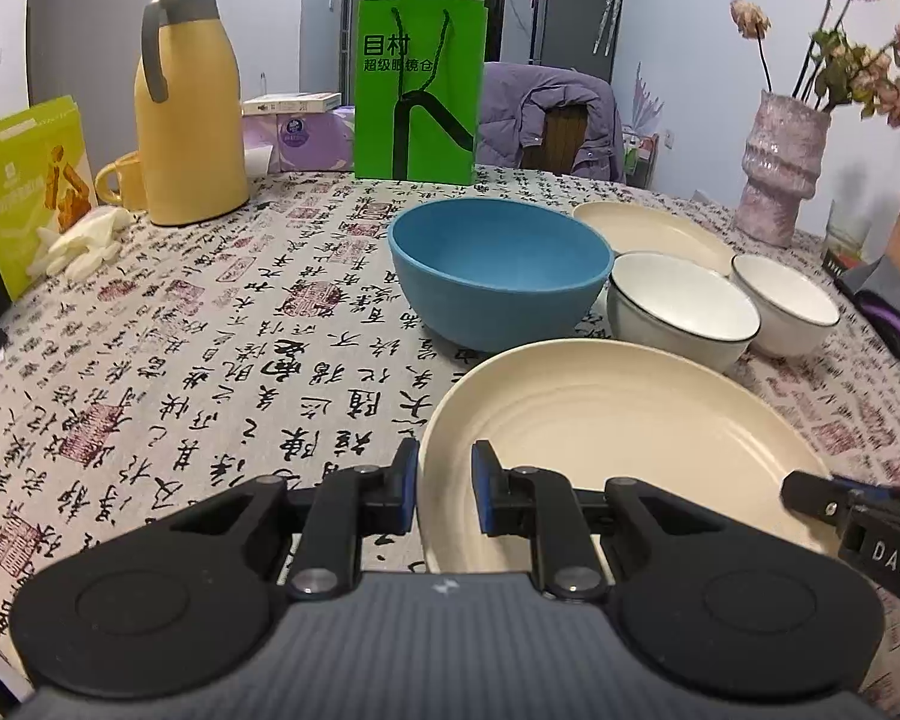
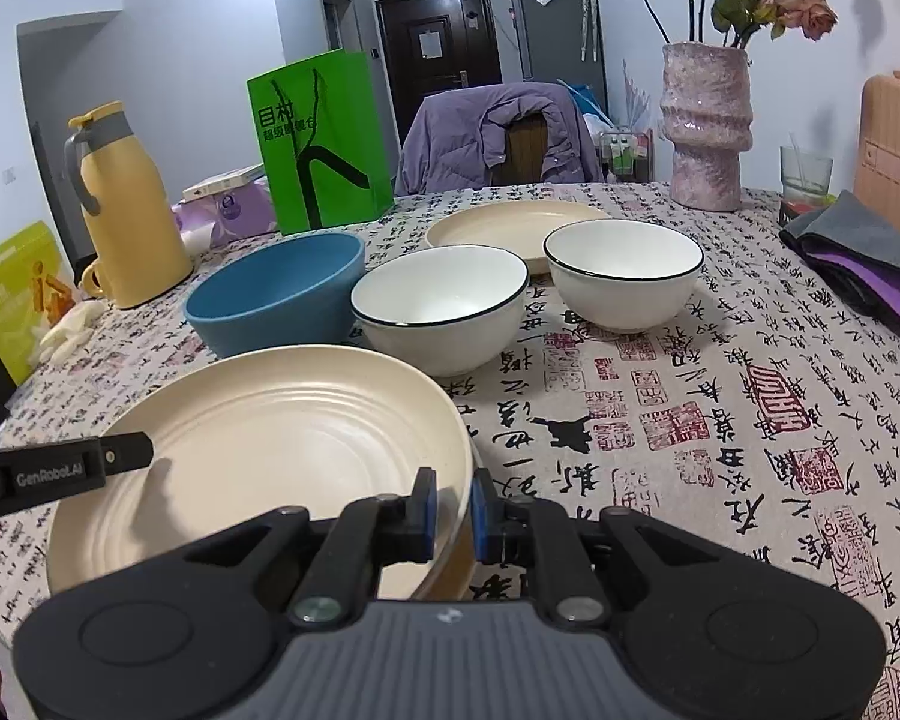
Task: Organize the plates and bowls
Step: 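Lower the cream plate onto the table beside the blue bowl with both grippers, then open both grippers to release the cream plate rim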
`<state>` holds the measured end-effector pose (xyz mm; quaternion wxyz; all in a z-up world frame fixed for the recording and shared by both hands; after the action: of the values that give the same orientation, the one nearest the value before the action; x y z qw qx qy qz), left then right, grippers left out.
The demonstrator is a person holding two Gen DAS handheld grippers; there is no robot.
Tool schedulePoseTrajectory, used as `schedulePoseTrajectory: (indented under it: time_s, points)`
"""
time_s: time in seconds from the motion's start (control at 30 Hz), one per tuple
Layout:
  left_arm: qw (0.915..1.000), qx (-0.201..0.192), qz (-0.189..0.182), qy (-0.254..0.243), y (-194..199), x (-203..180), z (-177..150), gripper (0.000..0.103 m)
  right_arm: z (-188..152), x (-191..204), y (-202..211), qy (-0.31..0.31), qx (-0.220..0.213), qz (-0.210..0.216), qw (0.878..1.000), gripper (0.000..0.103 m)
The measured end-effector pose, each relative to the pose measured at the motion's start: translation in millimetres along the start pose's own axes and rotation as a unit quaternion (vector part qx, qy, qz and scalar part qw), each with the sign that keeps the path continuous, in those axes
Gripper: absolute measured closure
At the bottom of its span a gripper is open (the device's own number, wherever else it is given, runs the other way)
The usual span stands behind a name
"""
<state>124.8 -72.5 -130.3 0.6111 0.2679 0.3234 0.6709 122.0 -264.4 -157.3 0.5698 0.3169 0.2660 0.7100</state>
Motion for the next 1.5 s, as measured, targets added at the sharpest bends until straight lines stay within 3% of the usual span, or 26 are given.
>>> schedulePoseTrajectory:
  time_s: [0.3,0.47,0.87,1.07,1.13,1.17,1.23,1.37,1.43,1.47,1.5]
  points:
    - [0.9993,0.004,0.024,-0.027,-11,-8,-10,0.084,-5,6,-5,0.048,-0.018,-0.051,0.997,0.091]
    - [0.9987,0.011,0.033,-0.037,-18,-9,-15,0.083,-10,9,-9,0.067,-0.017,-0.064,0.996,0.090]
    - [0.9977,-0.016,0.048,-0.046,-21,-12,-17,0.082,-17,14,-13,0.108,-0.052,-0.083,0.989,0.088]
    - [0.9989,-0.011,0.024,-0.038,-21,-10,-13,0.072,-14,7,-12,0.094,-0.051,-0.048,0.993,0.086]
    - [0.9992,-0.016,0.016,-0.033,-17,-8,-11,0.054,-13,4,-10,0.082,-0.051,-0.029,0.995,0.086]
    - [0.9991,-0.021,0.016,-0.033,-15,-8,-9,0.051,-12,2,-8,0.077,-0.053,-0.020,0.995,0.084]
    - [0.9988,-0.030,0.014,-0.035,-10,-8,-6,0.033,-11,1,-3,0.072,-0.059,-0.002,0.996,0.078]
    - [0.9986,-0.037,0.006,-0.038,-2,-7,-1,0.020,-7,-1,6,0.061,-0.072,0.027,0.995,0.040]
    - [0.9985,-0.042,0.004,-0.036,2,-5,1,0.005,-5,-2,9,0.055,-0.075,0.037,0.995,0.027]
    - [0.9983,-0.046,0.002,-0.035,4,-4,3,0.000,-4,-3,10,0.051,-0.075,0.043,0.995,0.015]
    - [0.9982,-0.050,-0.001,-0.035,7,-4,4,0.000,-2,-4,11,0.047,-0.075,0.048,0.995,0.005]
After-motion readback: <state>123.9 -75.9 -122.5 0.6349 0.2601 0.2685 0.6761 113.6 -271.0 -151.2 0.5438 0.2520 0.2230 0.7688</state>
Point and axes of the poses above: each gripper's, at about its wrist camera, not at the fingertips, and y roughly against the way its jaws point, x to its left, z to its top, the point moved 8 cm from there along -y, roughly the way its jaws point, and after that the axes turned 12 degrees about x, right-handed, at the moved point
